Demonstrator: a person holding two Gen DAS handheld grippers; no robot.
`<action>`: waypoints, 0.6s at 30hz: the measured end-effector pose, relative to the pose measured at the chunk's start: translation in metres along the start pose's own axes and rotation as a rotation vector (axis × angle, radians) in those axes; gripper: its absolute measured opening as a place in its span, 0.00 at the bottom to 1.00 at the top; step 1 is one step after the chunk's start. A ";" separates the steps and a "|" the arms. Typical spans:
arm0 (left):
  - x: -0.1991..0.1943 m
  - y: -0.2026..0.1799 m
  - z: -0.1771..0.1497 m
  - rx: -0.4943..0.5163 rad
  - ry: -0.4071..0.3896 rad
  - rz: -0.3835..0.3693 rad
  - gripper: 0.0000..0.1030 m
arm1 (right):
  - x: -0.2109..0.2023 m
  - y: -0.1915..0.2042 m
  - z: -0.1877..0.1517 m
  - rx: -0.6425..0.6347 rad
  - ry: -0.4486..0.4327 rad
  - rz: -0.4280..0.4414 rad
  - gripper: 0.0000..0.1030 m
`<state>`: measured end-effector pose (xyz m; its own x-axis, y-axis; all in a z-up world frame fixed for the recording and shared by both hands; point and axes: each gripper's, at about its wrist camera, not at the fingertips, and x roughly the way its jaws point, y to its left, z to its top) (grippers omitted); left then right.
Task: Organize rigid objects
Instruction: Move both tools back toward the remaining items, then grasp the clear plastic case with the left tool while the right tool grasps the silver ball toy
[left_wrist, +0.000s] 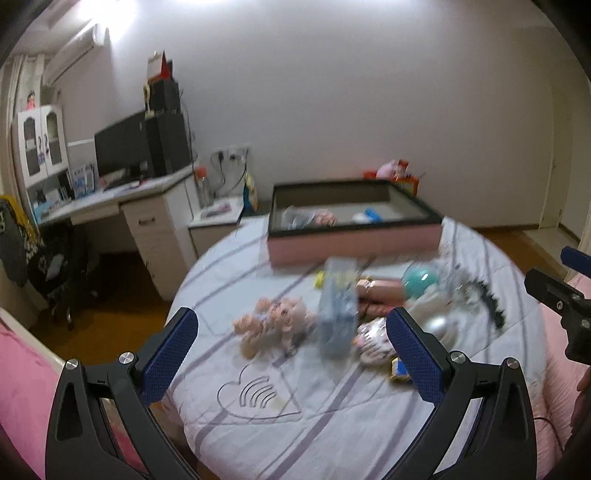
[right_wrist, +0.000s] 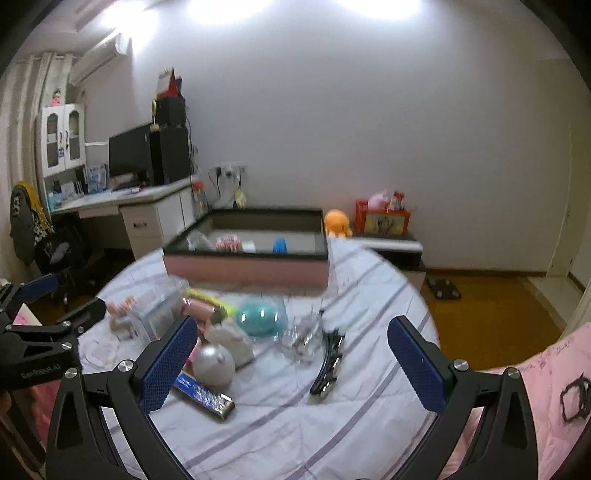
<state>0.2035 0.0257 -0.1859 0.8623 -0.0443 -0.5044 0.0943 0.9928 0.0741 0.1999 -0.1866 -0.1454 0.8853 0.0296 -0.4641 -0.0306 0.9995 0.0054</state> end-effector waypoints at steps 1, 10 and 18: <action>0.006 0.003 -0.003 -0.005 0.017 0.006 1.00 | 0.008 0.001 -0.004 0.003 0.021 0.006 1.00; 0.034 0.015 -0.015 -0.013 0.092 0.004 1.00 | 0.074 0.027 -0.024 0.011 0.192 0.055 1.00; 0.050 0.021 -0.013 -0.033 0.109 -0.011 1.00 | 0.106 0.032 -0.026 0.050 0.282 0.151 0.80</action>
<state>0.2416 0.0454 -0.2210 0.8022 -0.0443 -0.5955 0.0853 0.9955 0.0409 0.2802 -0.1521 -0.2176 0.7084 0.1813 -0.6821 -0.1229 0.9834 0.1337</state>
